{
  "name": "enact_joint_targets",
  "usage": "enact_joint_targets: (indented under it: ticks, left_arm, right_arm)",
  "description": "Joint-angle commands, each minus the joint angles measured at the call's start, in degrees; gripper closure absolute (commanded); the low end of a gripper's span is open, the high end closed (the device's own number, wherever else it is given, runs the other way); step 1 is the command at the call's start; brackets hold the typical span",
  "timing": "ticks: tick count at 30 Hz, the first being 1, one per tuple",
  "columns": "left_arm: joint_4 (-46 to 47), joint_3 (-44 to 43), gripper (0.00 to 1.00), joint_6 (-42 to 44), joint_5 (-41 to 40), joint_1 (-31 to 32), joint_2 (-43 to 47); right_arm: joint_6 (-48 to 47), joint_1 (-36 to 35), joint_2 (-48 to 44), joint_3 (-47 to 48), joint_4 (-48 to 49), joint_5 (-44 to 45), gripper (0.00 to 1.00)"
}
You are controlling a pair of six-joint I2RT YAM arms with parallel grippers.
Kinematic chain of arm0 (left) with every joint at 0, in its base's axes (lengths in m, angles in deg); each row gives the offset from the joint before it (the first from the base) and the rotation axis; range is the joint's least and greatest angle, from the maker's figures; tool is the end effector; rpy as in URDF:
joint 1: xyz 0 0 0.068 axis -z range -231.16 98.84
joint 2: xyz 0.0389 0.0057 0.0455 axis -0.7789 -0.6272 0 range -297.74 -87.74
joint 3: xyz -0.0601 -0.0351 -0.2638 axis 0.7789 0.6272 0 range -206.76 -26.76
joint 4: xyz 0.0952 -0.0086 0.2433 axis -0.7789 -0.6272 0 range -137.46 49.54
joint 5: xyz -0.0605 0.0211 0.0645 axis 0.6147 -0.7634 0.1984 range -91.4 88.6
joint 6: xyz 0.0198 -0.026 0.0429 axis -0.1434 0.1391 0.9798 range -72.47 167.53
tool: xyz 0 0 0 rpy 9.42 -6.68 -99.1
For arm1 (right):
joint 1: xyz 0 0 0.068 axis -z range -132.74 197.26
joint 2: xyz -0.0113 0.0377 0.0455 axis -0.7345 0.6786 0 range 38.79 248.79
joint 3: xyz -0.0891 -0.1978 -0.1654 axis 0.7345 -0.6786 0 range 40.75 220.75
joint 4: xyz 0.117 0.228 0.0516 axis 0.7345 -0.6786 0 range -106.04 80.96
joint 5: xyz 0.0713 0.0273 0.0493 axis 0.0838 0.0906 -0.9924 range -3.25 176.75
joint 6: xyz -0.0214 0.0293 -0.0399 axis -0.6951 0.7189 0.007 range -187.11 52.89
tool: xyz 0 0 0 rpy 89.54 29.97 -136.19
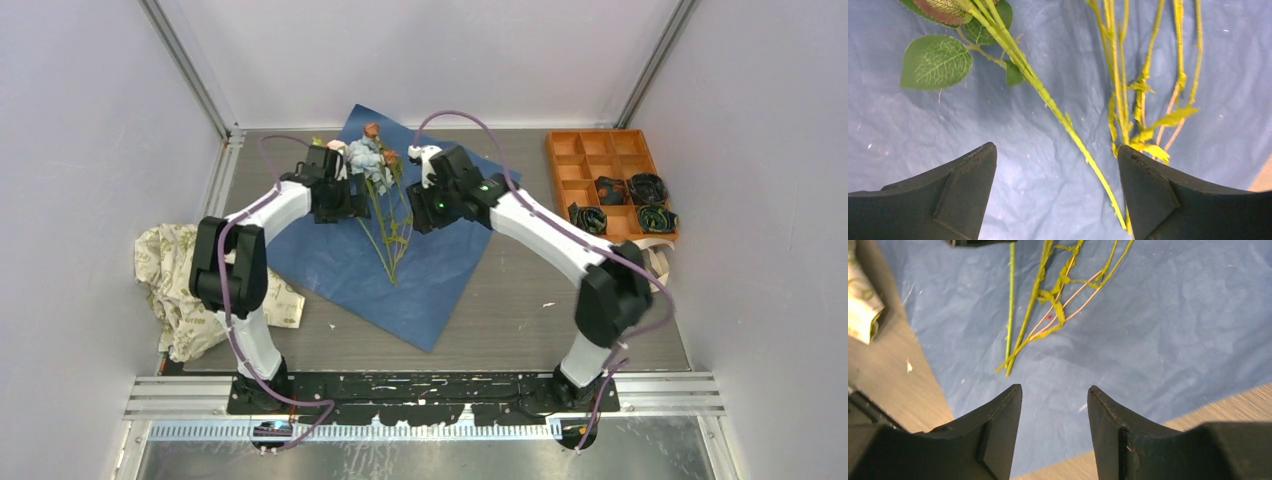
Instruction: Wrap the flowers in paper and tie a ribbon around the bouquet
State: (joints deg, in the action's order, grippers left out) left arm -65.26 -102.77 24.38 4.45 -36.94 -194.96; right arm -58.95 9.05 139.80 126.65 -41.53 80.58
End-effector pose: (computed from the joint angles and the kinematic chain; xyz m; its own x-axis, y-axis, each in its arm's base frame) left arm 0.3866 -0.1018 0.1993 -0.8567 -0.1864 -0.4809 -0.0405 0.9538 -0.2976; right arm 0.3090 0.2482 0.2859 -0.6696 -0.3477 -0.6563 -0.5829 0.7937 0.1741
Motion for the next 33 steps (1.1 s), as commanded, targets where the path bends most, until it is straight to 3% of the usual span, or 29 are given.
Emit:
enact_joint_targets:
  ticks: [1, 9, 14, 21, 28, 33]
  left_arm:
    - [-4.9, -1.6, 0.03, 5.1, 1.7, -0.3, 8.1]
    - [-8.9, 0.4, 0.0, 15.3, 8.9, -0.3, 18.0]
    - [-17.5, -0.3, 0.0, 28.9, 19.8, -0.3, 24.8]
    - [-26.9, 10.1, 0.0, 47.2, 35.3, 0.2, 33.8]
    - [-30.7, 16.1, 0.01, 54.9, 37.8, 3.2, 35.0]
    - [-30.3, 17.5, 0.01, 56.7, 35.7, 3.2, 35.2]
  right_arm:
    - [-7.5, -2.0, -12.5, -9.6, 2.7, -0.5, 0.43]
    - [-24.3, -8.7, -27.8, -32.4, 17.6, -10.1, 0.4]
    - [-34.8, -14.3, -31.0, -37.5, 17.0, -14.3, 0.35]
    - [-41.0, -19.7, -31.3, -42.8, 15.9, -15.7, 0.3]
    - [-46.6, -22.4, -29.1, -47.9, 17.5, -17.4, 0.27]
    - [-51.8, -24.7, -26.7, -50.8, 21.3, -11.1, 0.26]
